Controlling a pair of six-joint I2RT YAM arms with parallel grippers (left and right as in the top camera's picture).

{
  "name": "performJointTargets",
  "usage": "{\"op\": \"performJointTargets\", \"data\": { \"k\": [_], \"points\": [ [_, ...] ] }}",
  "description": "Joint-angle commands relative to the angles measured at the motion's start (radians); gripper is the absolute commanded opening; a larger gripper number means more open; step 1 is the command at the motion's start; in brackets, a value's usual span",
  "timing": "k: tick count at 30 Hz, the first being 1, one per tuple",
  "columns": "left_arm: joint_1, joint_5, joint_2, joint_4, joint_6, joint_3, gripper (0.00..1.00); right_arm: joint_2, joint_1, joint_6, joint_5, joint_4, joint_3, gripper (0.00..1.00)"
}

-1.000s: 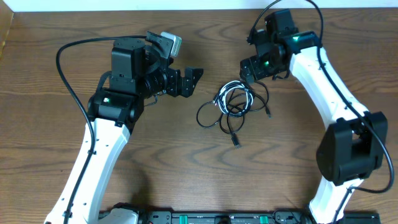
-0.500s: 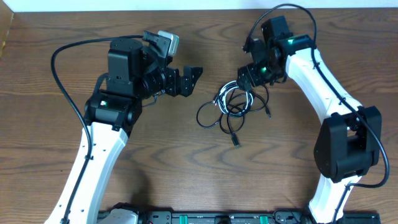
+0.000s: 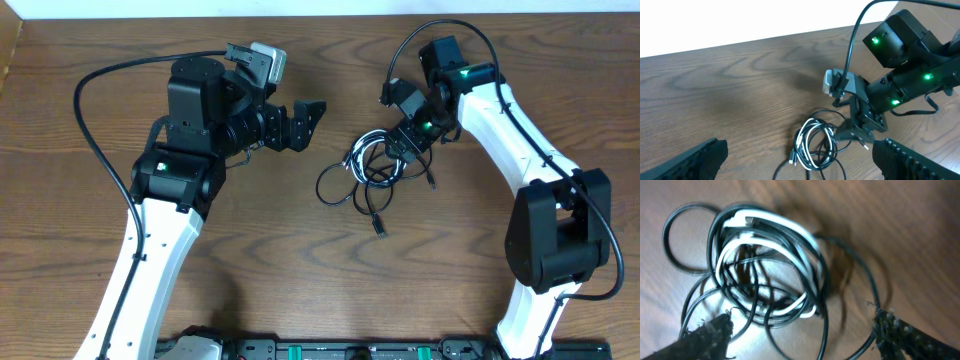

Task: Untangle cables
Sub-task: 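Lower the right gripper onto the cable bundle and grasp it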

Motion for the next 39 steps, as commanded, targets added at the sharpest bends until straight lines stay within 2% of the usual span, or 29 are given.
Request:
{"op": "performJointTargets", "data": {
  "k": [1,5,8,12,13,17,19,21,24,28,29,30,31,35,39],
  "points": [
    [-0.003,-0.008,-0.022,-0.003,-0.009,0.026,0.98,0.008,0.004,-0.034,-0.013,0.04,-0.045,0.79],
    [-0.003,-0.009,-0.034,-0.003,-0.009,0.026,0.98,0.008,0.005,-0.023,-0.013,0.086,-0.096,0.82],
    [-0.003,-0.009,-0.044,-0.003,-0.009,0.026,0.98,0.008,0.005,-0.018,-0.013,0.096,-0.114,0.78],
    [-0.003,-0.009,-0.052,-0.003,-0.009,0.026,0.98,0.008,0.005,-0.015,-0.014,0.116,-0.135,0.58],
    [-0.003,-0.009,-0.053,-0.003,-0.009,0.026,0.98,0.008,0.005,-0.011,-0.014,0.118,-0.139,0.57],
    [-0.003,-0.008,-0.057,-0.004,-0.013,0.026,0.98,0.008,0.005,-0.005,-0.014,0.134,-0.156,0.66],
    [-0.004,-0.008,-0.059,-0.004,-0.013,0.026,0.98,0.008,0.005,0.0,-0.014,0.144,-0.164,0.66],
    [-0.004,-0.008,-0.063,-0.004,-0.013,0.026,0.98,0.008,0.005,0.0,-0.014,0.154,-0.174,0.6],
    [-0.004,-0.008,-0.066,-0.004,-0.013,0.026,0.98,0.008,0.005,0.012,-0.014,0.177,-0.191,0.44],
    [-0.004,-0.008,-0.068,-0.007,-0.013,0.026,0.98,0.008,0.005,0.029,-0.025,0.203,-0.202,0.43],
    [-0.004,-0.008,-0.068,-0.008,-0.013,0.026,0.98,0.008,0.005,0.029,-0.027,0.204,-0.202,0.39],
    [-0.004,-0.008,-0.068,-0.01,-0.013,0.026,0.98,0.008,0.005,0.029,-0.032,0.208,-0.202,0.25],
    [-0.004,-0.008,-0.068,-0.011,-0.013,0.026,0.98,0.008,0.005,0.03,-0.033,0.211,-0.202,0.21],
    [-0.004,-0.008,-0.068,-0.011,-0.013,0.026,0.98,0.008,0.005,0.083,-0.036,0.246,-0.202,0.17],
    [-0.004,-0.009,-0.068,-0.011,-0.012,0.026,0.98,0.008,0.005,0.134,-0.036,0.293,-0.202,0.01]
  ]
}}
